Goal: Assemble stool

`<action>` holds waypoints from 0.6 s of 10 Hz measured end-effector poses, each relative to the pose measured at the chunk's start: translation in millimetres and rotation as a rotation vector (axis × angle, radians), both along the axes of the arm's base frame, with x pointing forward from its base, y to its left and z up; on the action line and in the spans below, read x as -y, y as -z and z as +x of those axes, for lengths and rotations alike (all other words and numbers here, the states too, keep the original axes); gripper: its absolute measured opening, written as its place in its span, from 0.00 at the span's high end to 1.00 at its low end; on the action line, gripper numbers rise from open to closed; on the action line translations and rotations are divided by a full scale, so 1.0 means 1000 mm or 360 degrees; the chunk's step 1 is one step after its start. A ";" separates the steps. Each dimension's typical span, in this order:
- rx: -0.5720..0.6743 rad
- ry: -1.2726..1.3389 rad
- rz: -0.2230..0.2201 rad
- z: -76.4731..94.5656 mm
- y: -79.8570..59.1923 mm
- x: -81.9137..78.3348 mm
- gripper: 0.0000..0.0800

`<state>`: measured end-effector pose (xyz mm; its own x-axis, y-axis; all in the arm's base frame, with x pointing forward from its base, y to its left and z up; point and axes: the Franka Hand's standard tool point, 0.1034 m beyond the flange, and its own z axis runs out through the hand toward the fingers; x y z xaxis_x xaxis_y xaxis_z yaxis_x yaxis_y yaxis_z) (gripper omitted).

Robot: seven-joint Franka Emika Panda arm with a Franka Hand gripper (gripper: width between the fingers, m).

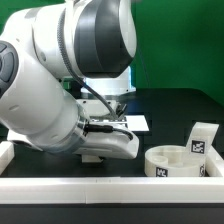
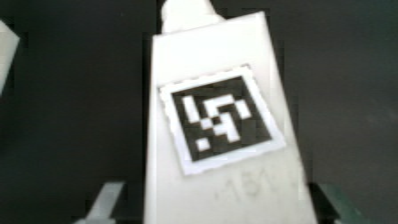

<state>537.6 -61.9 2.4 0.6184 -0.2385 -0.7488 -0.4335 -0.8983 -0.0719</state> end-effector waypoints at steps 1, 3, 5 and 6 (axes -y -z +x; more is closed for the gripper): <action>0.0003 0.0001 -0.0001 0.000 0.000 0.000 0.59; 0.0043 -0.0011 -0.0007 0.006 -0.002 0.000 0.59; 0.0163 -0.0050 -0.0017 0.026 -0.021 -0.005 0.59; 0.0202 -0.0069 -0.0016 0.032 -0.040 -0.013 0.59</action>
Offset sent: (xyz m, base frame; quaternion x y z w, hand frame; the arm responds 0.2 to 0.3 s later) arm 0.0154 -0.0021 0.0148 -0.0278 0.0686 -0.0488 0.9961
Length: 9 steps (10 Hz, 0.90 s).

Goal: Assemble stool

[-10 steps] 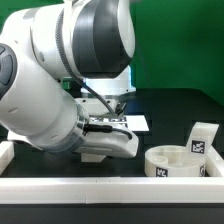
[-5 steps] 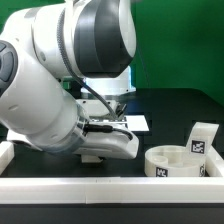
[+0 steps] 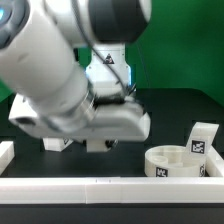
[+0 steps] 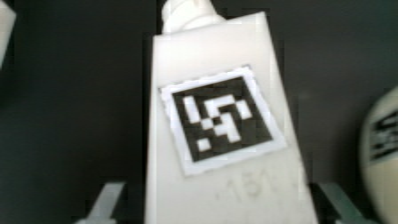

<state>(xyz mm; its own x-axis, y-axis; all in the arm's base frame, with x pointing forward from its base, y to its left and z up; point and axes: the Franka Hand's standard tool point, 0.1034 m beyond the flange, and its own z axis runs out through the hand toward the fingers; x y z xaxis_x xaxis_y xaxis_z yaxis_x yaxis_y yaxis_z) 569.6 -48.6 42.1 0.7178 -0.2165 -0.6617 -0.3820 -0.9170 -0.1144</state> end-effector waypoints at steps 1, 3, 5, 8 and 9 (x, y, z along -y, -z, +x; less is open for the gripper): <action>0.0024 -0.0018 0.0007 0.001 -0.017 -0.009 0.59; 0.0024 0.0010 0.0003 -0.005 -0.037 -0.019 0.59; 0.0047 0.0017 -0.0014 -0.003 -0.030 -0.016 0.59; 0.0201 0.0037 -0.0073 0.012 -0.027 -0.014 0.59; 0.0293 0.0050 -0.0106 0.013 -0.033 -0.017 0.59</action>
Offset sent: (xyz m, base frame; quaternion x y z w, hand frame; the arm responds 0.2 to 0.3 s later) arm 0.0000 0.0000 0.0000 0.0000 0.0000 0.0000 1.0000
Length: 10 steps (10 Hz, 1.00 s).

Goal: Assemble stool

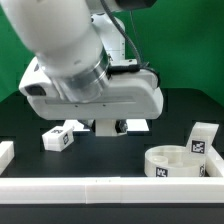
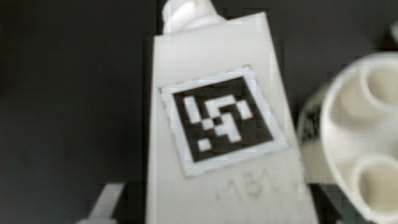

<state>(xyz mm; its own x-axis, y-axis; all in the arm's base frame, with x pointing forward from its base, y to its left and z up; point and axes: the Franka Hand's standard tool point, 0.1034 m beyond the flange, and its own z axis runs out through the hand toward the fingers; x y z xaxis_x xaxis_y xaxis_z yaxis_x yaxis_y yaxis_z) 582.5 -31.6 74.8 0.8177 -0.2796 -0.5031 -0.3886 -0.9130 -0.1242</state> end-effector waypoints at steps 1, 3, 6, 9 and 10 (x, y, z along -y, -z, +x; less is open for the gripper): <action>0.0095 0.0013 -0.0036 0.002 -0.004 -0.002 0.59; 0.0319 0.0021 -0.0113 0.013 -0.014 -0.008 0.59; 0.0625 0.0048 -0.0244 0.021 -0.015 -0.008 0.59; 0.0956 0.0059 -0.0381 0.033 -0.020 -0.009 0.59; 0.1048 0.0058 -0.0417 0.034 -0.024 -0.011 0.59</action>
Offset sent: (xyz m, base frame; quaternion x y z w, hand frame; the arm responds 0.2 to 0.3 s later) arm 0.0027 0.0058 0.0177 -0.0076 0.1830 0.0184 0.9829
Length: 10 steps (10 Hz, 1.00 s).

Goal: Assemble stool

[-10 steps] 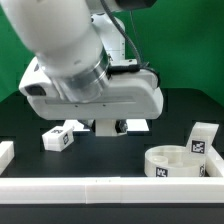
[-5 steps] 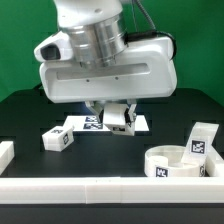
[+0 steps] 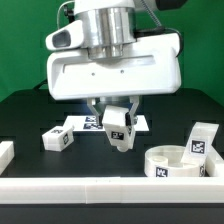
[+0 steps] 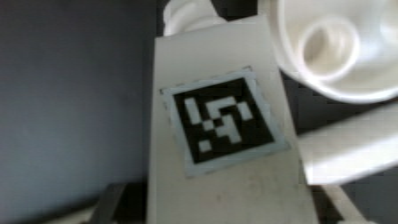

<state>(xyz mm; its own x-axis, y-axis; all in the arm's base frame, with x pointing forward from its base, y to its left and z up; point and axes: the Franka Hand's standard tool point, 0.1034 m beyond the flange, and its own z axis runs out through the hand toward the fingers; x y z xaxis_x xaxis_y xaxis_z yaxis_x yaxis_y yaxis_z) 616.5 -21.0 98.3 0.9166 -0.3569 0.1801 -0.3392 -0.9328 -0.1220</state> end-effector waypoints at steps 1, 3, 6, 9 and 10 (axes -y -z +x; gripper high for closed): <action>0.0070 0.0009 -0.0023 0.002 -0.003 0.000 0.59; 0.0316 0.0059 -0.0111 0.003 -0.001 0.002 0.59; 0.0387 0.0058 -0.0142 0.003 -0.001 0.001 0.59; 0.0526 0.0032 -0.0132 0.007 -0.021 -0.004 0.59; 0.0581 0.0033 -0.0121 0.010 -0.026 -0.008 0.59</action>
Offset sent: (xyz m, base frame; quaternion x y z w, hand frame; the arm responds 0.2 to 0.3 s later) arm 0.0000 0.0000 0.0000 0.0000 0.1296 0.0000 0.9916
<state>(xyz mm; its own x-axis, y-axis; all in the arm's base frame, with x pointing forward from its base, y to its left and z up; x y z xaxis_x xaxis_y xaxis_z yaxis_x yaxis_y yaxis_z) 626.6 -13.2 124.8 0.7800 -0.3478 0.5202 -0.3051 -0.9372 -0.1691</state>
